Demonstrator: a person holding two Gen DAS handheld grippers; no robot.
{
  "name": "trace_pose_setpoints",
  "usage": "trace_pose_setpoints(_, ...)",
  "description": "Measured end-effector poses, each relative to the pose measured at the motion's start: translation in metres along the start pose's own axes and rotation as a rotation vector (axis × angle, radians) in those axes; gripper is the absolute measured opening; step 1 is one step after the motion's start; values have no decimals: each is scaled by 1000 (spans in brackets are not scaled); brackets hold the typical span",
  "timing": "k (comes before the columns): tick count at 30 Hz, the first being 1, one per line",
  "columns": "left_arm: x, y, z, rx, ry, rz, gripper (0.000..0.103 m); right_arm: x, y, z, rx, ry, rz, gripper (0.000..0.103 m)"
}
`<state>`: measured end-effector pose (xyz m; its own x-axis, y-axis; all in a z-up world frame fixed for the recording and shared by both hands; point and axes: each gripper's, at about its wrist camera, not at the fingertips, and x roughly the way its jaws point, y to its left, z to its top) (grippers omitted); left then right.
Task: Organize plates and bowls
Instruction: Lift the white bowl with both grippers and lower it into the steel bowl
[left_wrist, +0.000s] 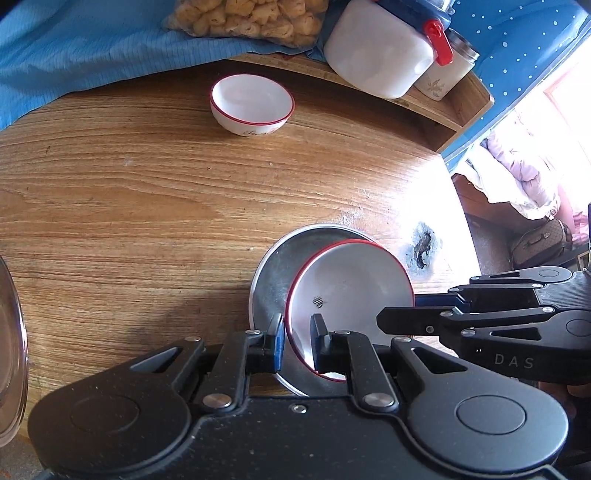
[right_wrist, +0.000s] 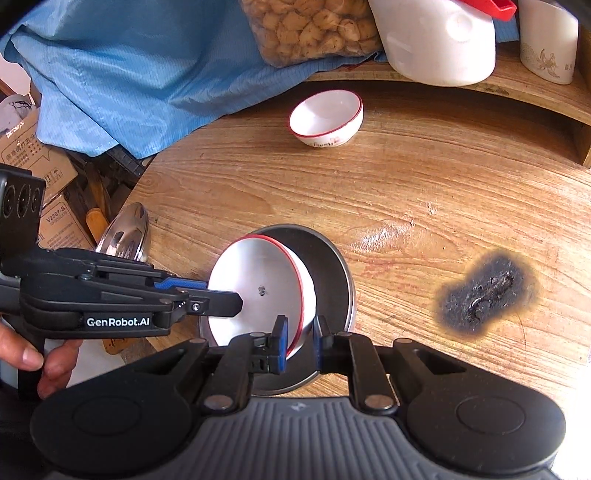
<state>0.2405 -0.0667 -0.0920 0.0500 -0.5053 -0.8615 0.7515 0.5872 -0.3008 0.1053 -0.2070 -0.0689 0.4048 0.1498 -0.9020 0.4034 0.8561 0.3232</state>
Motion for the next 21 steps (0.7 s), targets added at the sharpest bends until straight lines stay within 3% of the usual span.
trace_pose_setpoints(21, 5, 4, 3, 3, 12, 7, 14, 10, -2, 2, 26, 21, -23, 17)
